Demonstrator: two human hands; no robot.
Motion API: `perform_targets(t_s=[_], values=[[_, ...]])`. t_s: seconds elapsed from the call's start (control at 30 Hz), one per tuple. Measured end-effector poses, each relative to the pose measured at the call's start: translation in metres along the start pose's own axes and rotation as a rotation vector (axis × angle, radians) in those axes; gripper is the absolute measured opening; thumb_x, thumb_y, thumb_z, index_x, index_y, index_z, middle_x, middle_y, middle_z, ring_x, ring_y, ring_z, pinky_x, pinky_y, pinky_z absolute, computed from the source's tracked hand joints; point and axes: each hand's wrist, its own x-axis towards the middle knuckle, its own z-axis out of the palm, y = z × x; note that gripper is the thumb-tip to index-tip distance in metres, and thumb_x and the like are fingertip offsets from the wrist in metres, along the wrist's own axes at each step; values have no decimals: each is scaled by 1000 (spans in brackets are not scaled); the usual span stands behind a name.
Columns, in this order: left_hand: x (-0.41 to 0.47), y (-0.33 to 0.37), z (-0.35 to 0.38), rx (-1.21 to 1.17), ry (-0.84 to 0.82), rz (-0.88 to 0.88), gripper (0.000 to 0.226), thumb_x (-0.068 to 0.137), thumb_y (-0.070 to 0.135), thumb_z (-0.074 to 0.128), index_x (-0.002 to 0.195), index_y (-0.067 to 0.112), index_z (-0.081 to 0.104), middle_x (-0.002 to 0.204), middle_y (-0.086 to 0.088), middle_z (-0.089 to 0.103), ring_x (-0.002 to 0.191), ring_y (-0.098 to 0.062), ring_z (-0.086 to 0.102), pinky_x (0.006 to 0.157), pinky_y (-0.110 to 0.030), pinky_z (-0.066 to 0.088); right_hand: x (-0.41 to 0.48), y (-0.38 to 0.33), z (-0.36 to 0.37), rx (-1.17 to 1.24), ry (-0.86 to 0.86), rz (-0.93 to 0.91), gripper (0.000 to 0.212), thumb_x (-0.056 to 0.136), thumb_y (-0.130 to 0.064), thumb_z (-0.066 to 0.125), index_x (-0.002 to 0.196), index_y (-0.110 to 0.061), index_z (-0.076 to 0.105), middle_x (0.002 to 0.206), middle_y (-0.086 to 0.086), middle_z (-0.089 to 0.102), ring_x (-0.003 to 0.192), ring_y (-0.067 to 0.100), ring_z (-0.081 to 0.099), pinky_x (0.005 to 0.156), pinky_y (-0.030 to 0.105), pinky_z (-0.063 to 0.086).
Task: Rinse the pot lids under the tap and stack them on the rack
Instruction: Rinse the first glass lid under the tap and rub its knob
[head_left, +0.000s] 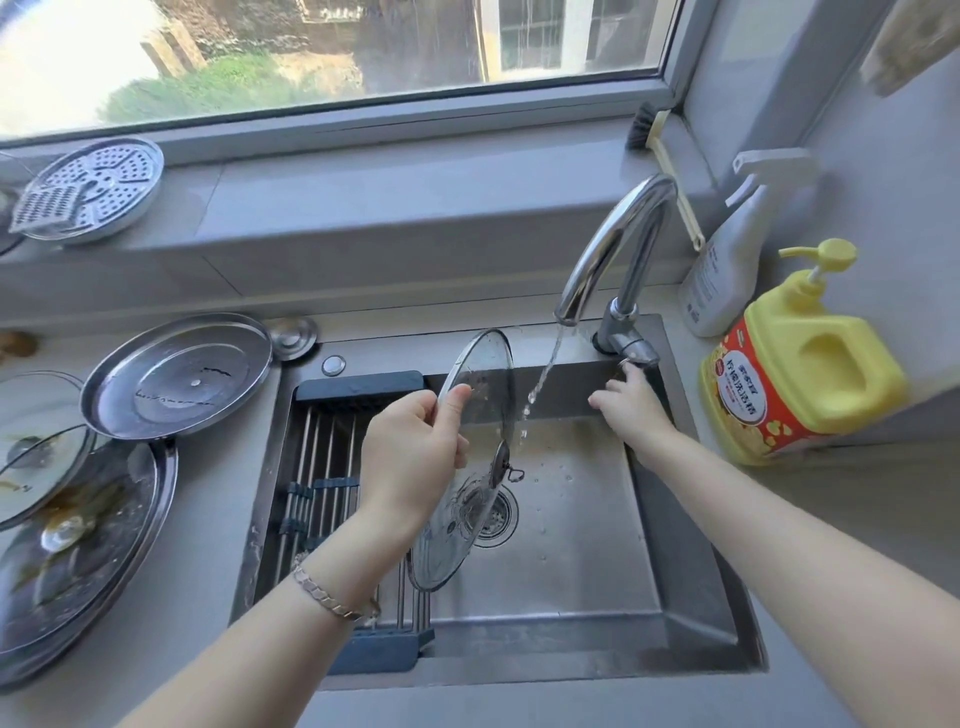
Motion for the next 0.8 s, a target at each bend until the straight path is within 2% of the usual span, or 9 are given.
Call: perform_targets(t_s=[0.07, 0.13, 0.23, 0.4, 0.47, 0.57, 0.67, 0.73, 0.8], values=[[-5, 3, -4, 23, 0, 42, 49, 90, 40, 55, 64, -2, 53, 53, -7, 66, 54, -24, 66, 63, -44, 56, -16, 9, 8, -133, -61, -58, 54, 89, -9, 49, 141, -10, 34, 138, 13, 46, 120, 24, 48, 98, 33, 38], [-8, 5, -9, 13, 9, 50, 50, 89, 40, 56, 62, -1, 52, 52, -7, 66, 54, -26, 65, 62, -47, 56, -30, 16, 17, -246, -154, -102, 42, 89, -10, 48, 131, -12, 48, 128, 9, 54, 102, 19, 54, 85, 29, 43], [-13, 7, -15, 26, 42, 61, 54, 89, 42, 56, 62, -4, 50, 52, -8, 66, 54, -29, 64, 61, -47, 56, -53, 22, 30, -374, -275, -172, 32, 89, -13, 48, 120, -16, 58, 120, 6, 61, 100, 19, 58, 84, 30, 46], [-29, 12, -22, 81, 77, 111, 55, 91, 41, 53, 62, -6, 49, 48, -3, 65, 54, -25, 63, 63, -46, 53, -80, 22, 45, -460, -395, -283, 31, 92, -27, 52, 121, -18, 56, 116, 2, 62, 94, 14, 56, 78, 23, 44], [-36, 13, -26, 57, 95, 110, 54, 91, 40, 54, 62, -6, 47, 49, -4, 66, 53, -25, 64, 62, -47, 54, -86, 24, 49, -464, -412, -305, 35, 90, -30, 54, 123, -17, 54, 116, 3, 61, 95, 13, 55, 82, 24, 44], [-46, 16, -32, -22, 102, 83, 51, 90, 39, 55, 60, -1, 47, 52, -8, 67, 52, -26, 66, 58, -44, 56, -86, 31, 55, -275, -377, -162, 47, 88, -34, 57, 131, -16, 45, 124, 5, 54, 110, 18, 53, 98, 31, 42], [-52, 16, -47, -191, 150, -23, 43, 92, 37, 54, 63, 4, 50, 55, -12, 67, 48, -26, 65, 42, -28, 51, -87, 32, 60, 35, -373, 107, 60, 89, -50, 50, 135, -12, 41, 130, 9, 47, 123, 25, 46, 104, 37, 39], [-53, 8, -60, -334, 200, -118, 41, 93, 36, 52, 67, 4, 53, 51, -10, 66, 43, -21, 64, 36, -20, 46, -90, 31, 64, 198, -439, 252, 66, 87, -56, 48, 136, -12, 38, 121, 15, 52, 114, 28, 52, 96, 34, 45], [-53, -7, -74, -461, 253, -213, 39, 95, 36, 49, 73, 3, 54, 47, -7, 65, 39, -16, 63, 33, -17, 43, -90, 31, 70, 379, -425, 335, 63, 86, -53, 52, 129, -9, 41, 96, 13, 57, 88, 25, 61, 74, 29, 54]])
